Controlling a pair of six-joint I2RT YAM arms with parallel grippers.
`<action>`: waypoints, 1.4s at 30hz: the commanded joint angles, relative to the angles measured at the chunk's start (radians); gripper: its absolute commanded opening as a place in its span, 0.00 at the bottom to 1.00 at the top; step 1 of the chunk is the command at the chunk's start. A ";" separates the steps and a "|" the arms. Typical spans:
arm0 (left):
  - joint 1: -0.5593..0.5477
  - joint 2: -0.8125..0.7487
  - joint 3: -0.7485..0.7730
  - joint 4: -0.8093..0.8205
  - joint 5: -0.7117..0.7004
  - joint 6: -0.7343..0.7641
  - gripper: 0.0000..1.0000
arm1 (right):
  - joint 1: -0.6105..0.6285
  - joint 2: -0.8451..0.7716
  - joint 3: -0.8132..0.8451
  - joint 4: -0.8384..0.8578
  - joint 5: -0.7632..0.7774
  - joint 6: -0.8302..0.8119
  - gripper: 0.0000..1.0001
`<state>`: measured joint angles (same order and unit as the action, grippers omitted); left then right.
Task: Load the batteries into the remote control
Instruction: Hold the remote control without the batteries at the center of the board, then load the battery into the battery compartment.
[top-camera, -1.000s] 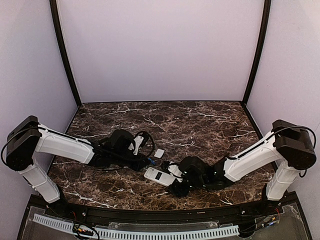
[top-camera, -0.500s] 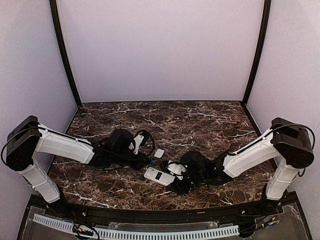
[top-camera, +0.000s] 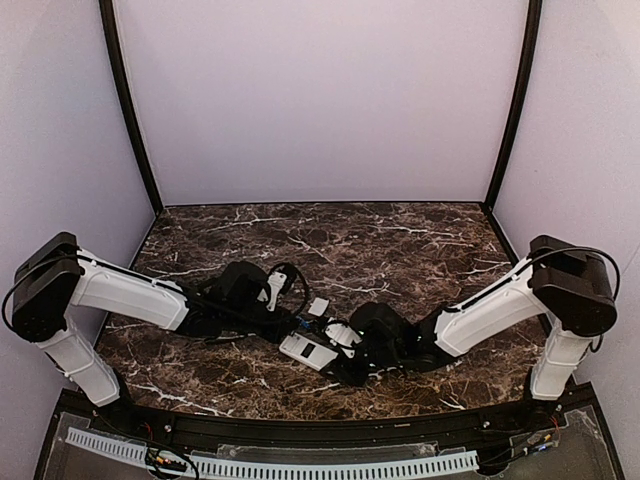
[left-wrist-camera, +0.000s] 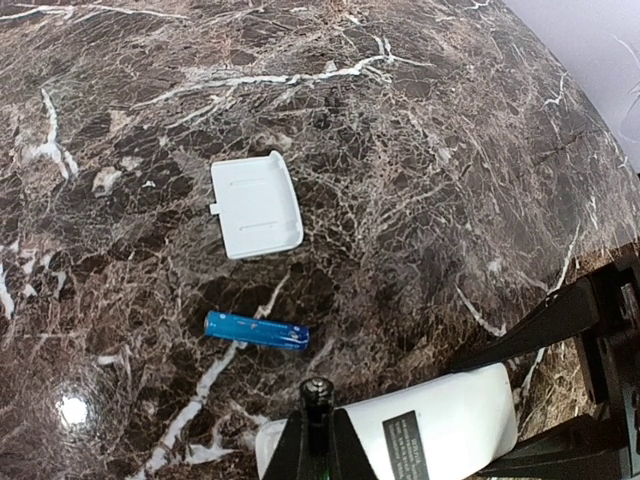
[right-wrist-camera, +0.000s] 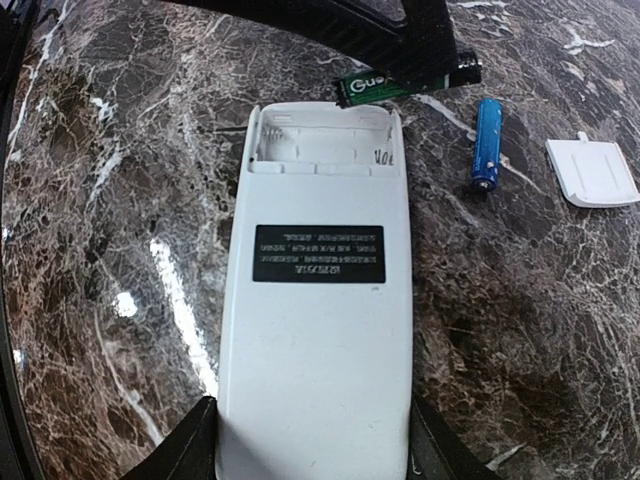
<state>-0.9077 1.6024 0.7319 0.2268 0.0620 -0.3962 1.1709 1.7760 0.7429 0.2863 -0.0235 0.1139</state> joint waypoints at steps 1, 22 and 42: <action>-0.018 0.003 -0.011 -0.006 -0.048 0.037 0.00 | 0.030 0.067 0.015 -0.132 0.050 0.101 0.35; -0.034 -0.007 -0.129 0.202 -0.144 0.148 0.00 | 0.062 0.081 0.026 -0.187 0.115 0.155 0.19; -0.034 0.036 -0.172 0.245 -0.107 0.164 0.00 | 0.072 0.091 0.058 -0.246 0.174 0.164 0.00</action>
<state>-0.9401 1.6245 0.5819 0.4572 -0.0566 -0.2386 1.2362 1.8172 0.8246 0.2073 0.1360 0.2489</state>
